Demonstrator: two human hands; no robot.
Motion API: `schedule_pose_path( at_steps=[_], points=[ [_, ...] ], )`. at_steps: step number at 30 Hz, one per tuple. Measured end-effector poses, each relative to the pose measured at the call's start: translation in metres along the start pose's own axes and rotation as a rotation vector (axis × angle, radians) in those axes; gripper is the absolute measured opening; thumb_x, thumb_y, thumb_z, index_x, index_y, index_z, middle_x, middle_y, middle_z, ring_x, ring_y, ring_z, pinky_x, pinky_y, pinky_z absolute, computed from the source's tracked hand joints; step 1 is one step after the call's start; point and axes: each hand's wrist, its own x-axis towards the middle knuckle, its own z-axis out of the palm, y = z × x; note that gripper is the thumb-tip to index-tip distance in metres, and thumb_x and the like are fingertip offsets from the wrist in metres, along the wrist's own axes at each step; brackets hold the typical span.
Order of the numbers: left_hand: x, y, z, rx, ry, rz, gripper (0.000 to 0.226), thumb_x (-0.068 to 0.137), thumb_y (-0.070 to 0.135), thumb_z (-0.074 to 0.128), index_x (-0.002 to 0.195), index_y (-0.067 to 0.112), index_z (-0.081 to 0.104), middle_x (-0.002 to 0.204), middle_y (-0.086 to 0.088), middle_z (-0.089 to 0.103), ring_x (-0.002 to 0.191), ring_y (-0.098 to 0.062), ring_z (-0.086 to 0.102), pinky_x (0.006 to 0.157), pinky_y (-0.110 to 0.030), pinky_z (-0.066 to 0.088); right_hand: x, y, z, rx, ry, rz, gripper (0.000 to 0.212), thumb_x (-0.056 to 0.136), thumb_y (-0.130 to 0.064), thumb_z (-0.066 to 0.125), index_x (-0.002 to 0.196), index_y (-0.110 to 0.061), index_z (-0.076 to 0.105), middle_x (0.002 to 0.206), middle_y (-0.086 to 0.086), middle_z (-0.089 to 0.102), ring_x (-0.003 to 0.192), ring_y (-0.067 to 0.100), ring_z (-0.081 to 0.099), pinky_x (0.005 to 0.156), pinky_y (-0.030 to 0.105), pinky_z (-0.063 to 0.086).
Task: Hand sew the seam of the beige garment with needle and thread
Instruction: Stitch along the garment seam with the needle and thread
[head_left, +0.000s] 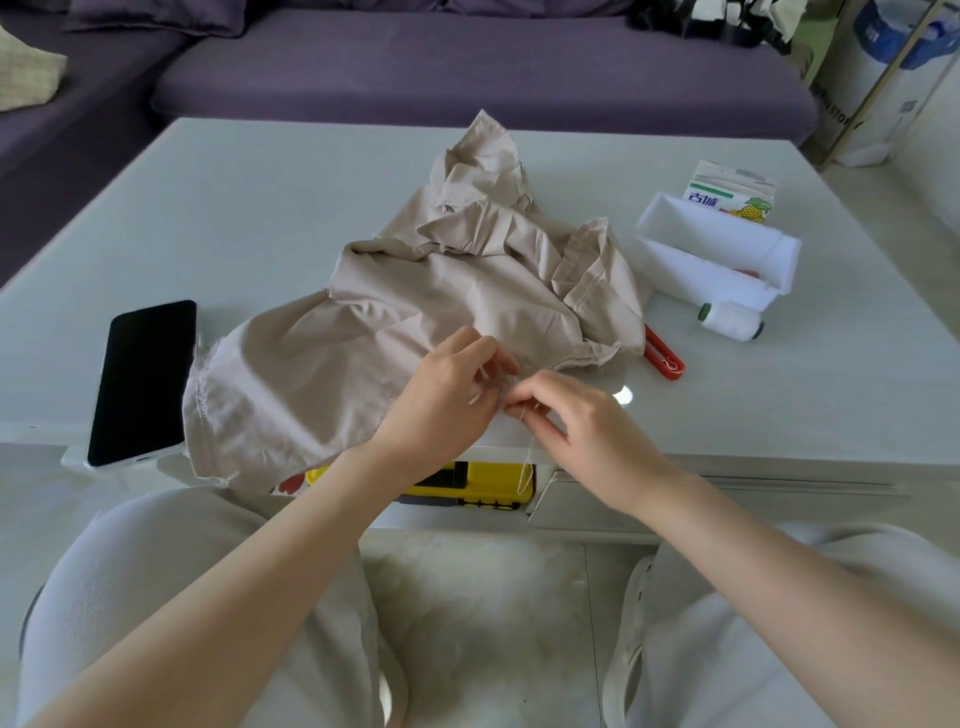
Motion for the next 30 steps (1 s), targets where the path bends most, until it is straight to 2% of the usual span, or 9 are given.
schedule_pose_path(
  at_steps=[5, 9, 13, 20, 25, 27, 30],
  points=[
    [-0.003, 0.002, -0.004, -0.031, -0.001, -0.013, 0.018, 0.081, 0.001, 0.068, 0.095, 0.011, 0.070, 0.084, 0.011, 0.049, 0.079, -0.003, 0.050, 0.075, -0.008, 0.039, 0.005, 0.001, -0.002, 0.087, 0.131, 0.081, 0.011, 0.091, -0.012, 0.060, 0.099, -0.007, 0.066, 0.092, -0.003, 0.067, 0.086, 0.004, 0.062, 0.078, 0.020, 0.051],
    [-0.004, 0.008, -0.001, -0.080, 0.001, -0.052, 0.012, 0.081, 0.005, 0.070, 0.091, 0.012, 0.071, 0.081, 0.011, 0.051, 0.077, -0.006, 0.052, 0.071, -0.007, 0.037, 0.007, -0.003, -0.004, 0.145, 0.184, 0.116, 0.010, 0.088, -0.009, 0.062, 0.095, -0.009, 0.069, 0.088, -0.009, 0.068, 0.084, 0.001, 0.063, 0.077, 0.013, 0.049],
    [-0.005, 0.018, -0.001, -0.208, 0.005, -0.187, 0.010, 0.083, 0.011, 0.068, 0.087, 0.020, 0.070, 0.081, 0.012, 0.055, 0.075, -0.002, 0.049, 0.068, -0.009, 0.037, 0.010, -0.008, -0.006, 0.245, 0.211, 0.182, 0.012, 0.087, -0.006, 0.065, 0.092, -0.017, 0.068, 0.088, -0.016, 0.067, 0.083, 0.000, 0.063, 0.076, 0.009, 0.045],
    [-0.006, 0.031, -0.007, -0.422, 0.067, -0.210, 0.016, 0.085, 0.007, 0.066, 0.090, 0.022, 0.069, 0.088, 0.005, 0.065, 0.078, -0.007, 0.053, 0.071, -0.014, 0.038, 0.011, -0.005, -0.007, 0.309, 0.180, 0.281, 0.016, 0.088, -0.007, 0.063, 0.093, -0.021, 0.067, 0.087, -0.016, 0.067, 0.079, -0.002, 0.062, 0.073, 0.010, 0.046],
    [-0.004, 0.029, -0.006, -0.423, 0.103, -0.209, 0.010, 0.087, 0.011, 0.065, 0.086, 0.019, 0.071, 0.083, -0.003, 0.067, 0.075, -0.014, 0.055, 0.069, -0.012, 0.037, 0.012, -0.005, -0.006, 0.356, 0.139, 0.340, 0.020, 0.089, -0.003, 0.062, 0.088, -0.022, 0.067, 0.071, -0.025, 0.066, 0.072, -0.006, 0.061, 0.069, 0.009, 0.044],
    [-0.004, 0.028, -0.005, -0.402, 0.108, -0.229, 0.011, 0.087, 0.011, 0.065, 0.082, 0.019, 0.070, 0.081, -0.003, 0.067, 0.071, -0.007, 0.053, 0.068, -0.010, 0.037, 0.013, -0.006, -0.007, 0.380, 0.121, 0.348, 0.017, 0.088, -0.003, 0.062, 0.090, -0.018, 0.069, 0.073, -0.022, 0.067, 0.073, -0.006, 0.062, 0.069, 0.009, 0.045],
    [-0.004, 0.028, -0.005, -0.405, 0.123, -0.254, 0.009, 0.089, 0.011, 0.063, 0.082, 0.014, 0.068, 0.075, 0.008, 0.068, 0.066, -0.002, 0.051, 0.067, -0.013, 0.038, 0.016, -0.005, -0.015, 0.371, 0.125, 0.344, 0.019, 0.088, -0.003, 0.062, 0.091, -0.020, 0.069, 0.081, -0.016, 0.069, 0.075, -0.005, 0.062, 0.070, 0.008, 0.044]
  ],
)
